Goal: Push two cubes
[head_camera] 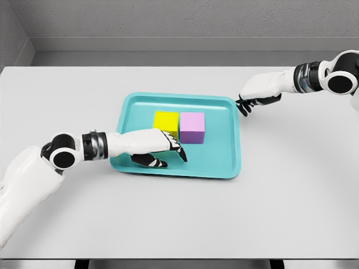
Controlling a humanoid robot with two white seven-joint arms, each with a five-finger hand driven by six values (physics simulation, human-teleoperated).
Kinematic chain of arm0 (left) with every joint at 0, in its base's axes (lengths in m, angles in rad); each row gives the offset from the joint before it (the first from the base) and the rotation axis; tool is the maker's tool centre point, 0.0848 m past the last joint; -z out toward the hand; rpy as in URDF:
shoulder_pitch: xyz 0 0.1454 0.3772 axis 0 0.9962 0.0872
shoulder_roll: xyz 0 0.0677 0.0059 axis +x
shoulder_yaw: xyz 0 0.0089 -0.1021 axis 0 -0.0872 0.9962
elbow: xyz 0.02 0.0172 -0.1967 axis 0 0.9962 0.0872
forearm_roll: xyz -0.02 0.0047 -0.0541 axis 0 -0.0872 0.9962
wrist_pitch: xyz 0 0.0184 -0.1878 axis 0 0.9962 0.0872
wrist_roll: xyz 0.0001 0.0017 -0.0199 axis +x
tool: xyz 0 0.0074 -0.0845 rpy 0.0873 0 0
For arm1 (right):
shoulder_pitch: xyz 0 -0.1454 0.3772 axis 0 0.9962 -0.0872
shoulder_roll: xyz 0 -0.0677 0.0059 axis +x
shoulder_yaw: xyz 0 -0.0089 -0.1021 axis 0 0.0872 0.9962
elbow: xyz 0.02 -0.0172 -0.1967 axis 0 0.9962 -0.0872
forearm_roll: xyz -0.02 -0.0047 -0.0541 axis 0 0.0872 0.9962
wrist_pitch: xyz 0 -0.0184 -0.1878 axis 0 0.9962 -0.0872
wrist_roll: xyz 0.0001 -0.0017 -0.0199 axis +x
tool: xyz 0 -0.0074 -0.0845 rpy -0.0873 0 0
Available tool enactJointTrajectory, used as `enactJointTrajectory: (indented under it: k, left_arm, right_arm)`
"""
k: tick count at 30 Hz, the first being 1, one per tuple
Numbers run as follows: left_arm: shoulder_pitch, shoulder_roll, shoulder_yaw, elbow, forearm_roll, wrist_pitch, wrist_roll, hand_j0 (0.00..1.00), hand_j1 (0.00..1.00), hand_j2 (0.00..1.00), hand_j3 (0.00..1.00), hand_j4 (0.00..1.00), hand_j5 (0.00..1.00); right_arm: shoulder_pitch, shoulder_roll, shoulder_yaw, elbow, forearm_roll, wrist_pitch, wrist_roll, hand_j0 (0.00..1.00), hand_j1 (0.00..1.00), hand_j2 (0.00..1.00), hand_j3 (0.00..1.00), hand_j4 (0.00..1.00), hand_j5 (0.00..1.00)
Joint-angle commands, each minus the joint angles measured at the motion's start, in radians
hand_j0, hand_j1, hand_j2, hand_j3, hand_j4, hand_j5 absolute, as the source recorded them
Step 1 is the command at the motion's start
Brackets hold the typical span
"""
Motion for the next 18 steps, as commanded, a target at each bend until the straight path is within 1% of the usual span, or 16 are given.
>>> enactJointTrajectory:
  k: [1, 3, 6, 8, 9, 10, 11, 12, 13, 14, 16, 17, 18]
  left_arm:
    - [0.000, -0.003, 0.000, -0.008, 0.008, 0.002, 0.000, 0.66, 0.66, 0.66, 0.66, 0.66, 0.66]
    - [-0.002, 0.002, 0.000, -0.057, 0.011, 0.002, 0.000, 0.66, 0.66, 0.66, 0.66, 0.66, 0.66]
    - [0.002, 0.011, 0.000, -0.084, 0.020, 0.002, 0.000, 0.66, 0.66, 0.66, 0.66, 0.66, 0.66]
    - [0.008, 0.014, 0.000, -0.106, 0.022, 0.002, 0.000, 0.68, 0.68, 0.68, 0.68, 0.68, 0.68]
    - [0.011, 0.028, 0.000, -0.141, 0.036, 0.002, 0.000, 0.69, 0.69, 0.69, 0.69, 0.69, 0.69]
    - [0.012, 0.068, 0.002, -0.181, 0.068, 0.002, 0.000, 0.69, 0.69, 0.69, 0.69, 0.69, 0.69]
    - [0.014, 0.138, 0.005, -0.222, 0.092, 0.002, 0.000, 0.69, 0.69, 0.69, 0.69, 0.69, 0.69]
    - [0.017, 0.223, 0.008, -0.239, 0.115, 0.002, 0.000, 0.69, 0.69, 0.69, 0.69, 0.69, 0.69]
    - [0.015, 0.278, 0.014, -0.255, 0.129, 0.002, 0.000, 0.69, 0.69, 0.69, 0.69, 0.69, 0.69]
    - [0.017, 0.281, 0.014, -0.256, 0.143, 0.002, 0.000, 0.70, 0.70, 0.70, 0.70, 0.70, 0.70]
    - [0.015, 0.292, 0.014, -0.241, 0.142, 0.002, 0.000, 0.70, 0.70, 0.70, 0.70, 0.70, 0.70]
    - [0.009, 0.298, 0.014, -0.203, 0.139, 0.002, 0.000, 0.71, 0.71, 0.71, 0.71, 0.71, 0.71]
    - [0.003, 0.283, 0.014, -0.143, 0.134, 0.002, 0.000, 0.71, 0.71, 0.71, 0.71, 0.71, 0.71]
  right_arm:
    - [0.000, 0.000, -0.001, -0.005, -0.004, 0.002, 0.000, 0.36, 0.36, 0.36, 0.36, 0.36, 0.36]
    - [0.000, 0.000, 0.001, -0.008, -0.004, 0.002, 0.000, 0.33, 0.33, 0.33, 0.33, 0.33, 0.33]
    - [0.000, 0.008, 0.016, -0.011, -0.004, 0.002, 0.000, 0.27, 0.27, 0.27, 0.27, 0.27, 0.27]
    - [0.000, 0.014, 0.030, -0.014, -0.004, 0.002, 0.000, 0.21, 0.21, 0.21, 0.21, 0.21, 0.21]
    - [-0.002, 0.022, 0.041, -0.018, -0.004, 0.002, 0.000, 0.17, 0.17, 0.17, 0.17, 0.17, 0.17]
    - [0.000, 0.026, 0.045, -0.023, -0.004, 0.002, 0.000, 0.16, 0.16, 0.16, 0.16, 0.16, 0.16]
    - [-0.002, 0.029, 0.051, -0.035, -0.004, 0.002, 0.000, 0.15, 0.15, 0.15, 0.15, 0.15, 0.15]
    - [0.000, 0.039, 0.054, -0.038, -0.004, 0.002, 0.000, 0.14, 0.14, 0.14, 0.14, 0.14, 0.14]
    - [-0.003, 0.043, 0.071, -0.038, -0.004, 0.002, 0.000, 0.14, 0.14, 0.14, 0.14, 0.14, 0.14]
    - [-0.005, 0.051, 0.074, -0.038, -0.004, 0.002, 0.000, 0.14, 0.14, 0.14, 0.14, 0.14, 0.14]
    - [-0.005, 0.059, 0.088, -0.038, -0.004, 0.002, 0.000, 0.14, 0.14, 0.14, 0.14, 0.14, 0.14]
    - [-0.005, 0.063, 0.090, -0.038, -0.004, 0.002, 0.000, 0.14, 0.14, 0.14, 0.14, 0.14, 0.14]
    - [-0.006, 0.068, 0.100, -0.038, -0.004, 0.002, 0.000, 0.14, 0.14, 0.14, 0.14, 0.14, 0.14]
